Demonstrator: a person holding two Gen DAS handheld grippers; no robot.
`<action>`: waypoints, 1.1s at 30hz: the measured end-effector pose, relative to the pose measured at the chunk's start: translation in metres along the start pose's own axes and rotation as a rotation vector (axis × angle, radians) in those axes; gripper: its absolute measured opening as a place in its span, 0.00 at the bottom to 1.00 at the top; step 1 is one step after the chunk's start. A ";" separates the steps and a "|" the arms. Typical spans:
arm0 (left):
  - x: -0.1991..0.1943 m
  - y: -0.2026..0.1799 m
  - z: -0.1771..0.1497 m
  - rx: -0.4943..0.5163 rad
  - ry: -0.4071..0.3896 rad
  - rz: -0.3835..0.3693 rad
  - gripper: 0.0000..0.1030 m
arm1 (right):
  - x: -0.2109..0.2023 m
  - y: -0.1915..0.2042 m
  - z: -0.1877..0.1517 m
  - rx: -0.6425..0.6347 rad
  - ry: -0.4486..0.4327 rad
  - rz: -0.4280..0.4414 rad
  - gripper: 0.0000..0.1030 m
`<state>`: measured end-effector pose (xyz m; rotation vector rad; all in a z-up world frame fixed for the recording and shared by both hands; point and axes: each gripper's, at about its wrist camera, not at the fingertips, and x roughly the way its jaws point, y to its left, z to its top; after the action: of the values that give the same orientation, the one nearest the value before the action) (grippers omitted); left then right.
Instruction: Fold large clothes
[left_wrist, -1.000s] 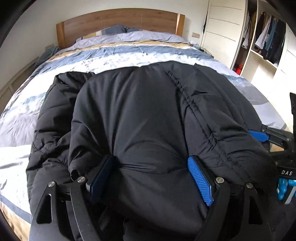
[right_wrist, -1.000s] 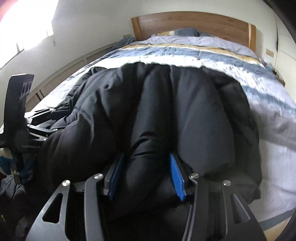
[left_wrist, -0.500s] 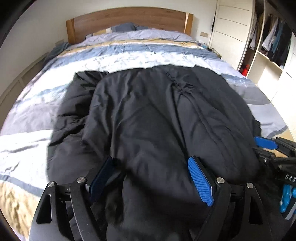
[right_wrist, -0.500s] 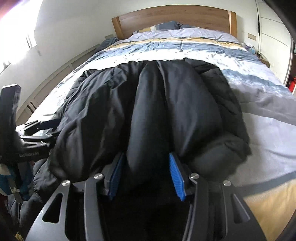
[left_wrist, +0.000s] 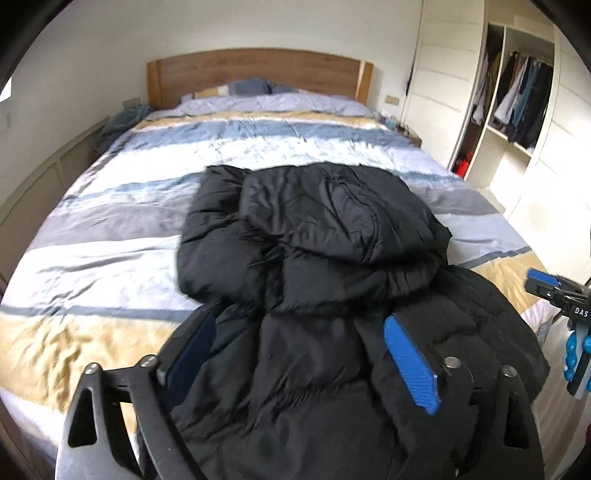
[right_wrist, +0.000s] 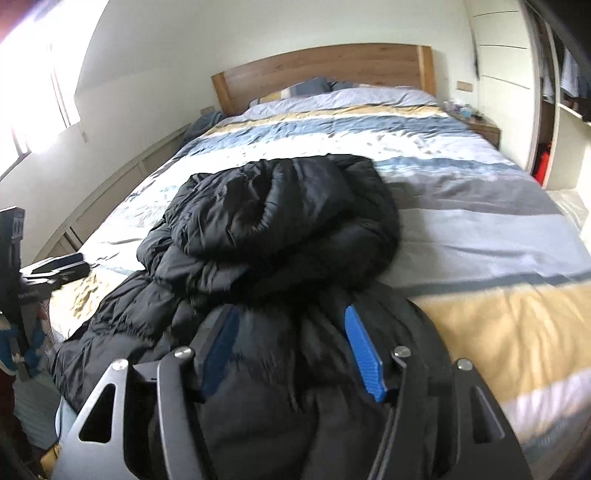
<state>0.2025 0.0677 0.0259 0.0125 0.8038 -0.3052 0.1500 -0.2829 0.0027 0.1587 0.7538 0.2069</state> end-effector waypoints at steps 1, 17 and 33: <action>-0.009 0.006 -0.005 -0.004 -0.005 0.001 0.93 | -0.009 -0.005 -0.004 0.006 -0.002 -0.011 0.60; -0.092 0.108 -0.083 -0.239 -0.057 0.109 0.99 | -0.103 -0.107 -0.092 0.240 -0.027 -0.127 0.66; -0.064 0.166 -0.139 -0.488 0.074 0.110 0.99 | -0.063 -0.138 -0.116 0.336 0.055 -0.091 0.67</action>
<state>0.1082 0.2612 -0.0425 -0.3900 0.9313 0.0005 0.0429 -0.4243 -0.0686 0.4380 0.8451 -0.0040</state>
